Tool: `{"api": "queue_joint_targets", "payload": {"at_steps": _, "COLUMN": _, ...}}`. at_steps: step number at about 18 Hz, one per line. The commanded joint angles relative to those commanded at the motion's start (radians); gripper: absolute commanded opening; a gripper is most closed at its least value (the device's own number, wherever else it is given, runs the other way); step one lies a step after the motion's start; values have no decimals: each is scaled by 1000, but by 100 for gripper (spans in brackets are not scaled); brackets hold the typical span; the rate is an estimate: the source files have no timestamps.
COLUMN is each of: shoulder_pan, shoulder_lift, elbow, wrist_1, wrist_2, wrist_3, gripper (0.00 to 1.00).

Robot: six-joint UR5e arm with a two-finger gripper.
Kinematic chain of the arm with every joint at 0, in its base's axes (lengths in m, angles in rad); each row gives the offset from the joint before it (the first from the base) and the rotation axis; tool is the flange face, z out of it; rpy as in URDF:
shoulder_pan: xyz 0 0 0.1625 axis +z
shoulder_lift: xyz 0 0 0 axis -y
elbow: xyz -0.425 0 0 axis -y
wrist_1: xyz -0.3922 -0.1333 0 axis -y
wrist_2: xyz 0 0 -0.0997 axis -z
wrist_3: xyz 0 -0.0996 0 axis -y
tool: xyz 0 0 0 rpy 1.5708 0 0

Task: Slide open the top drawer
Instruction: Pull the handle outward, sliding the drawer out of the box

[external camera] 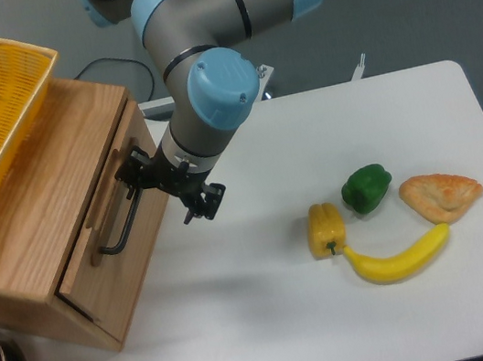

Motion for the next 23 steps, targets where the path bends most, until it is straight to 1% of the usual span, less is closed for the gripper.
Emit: {"api": "queue_joint_targets", "payload": {"at_steps": 23, "shoulder_pan": 38, "shoulder_lift": 2, "elbow": 5, "wrist_1": 2, "wrist_2": 6, "wrist_3": 3, "gripper": 100}}
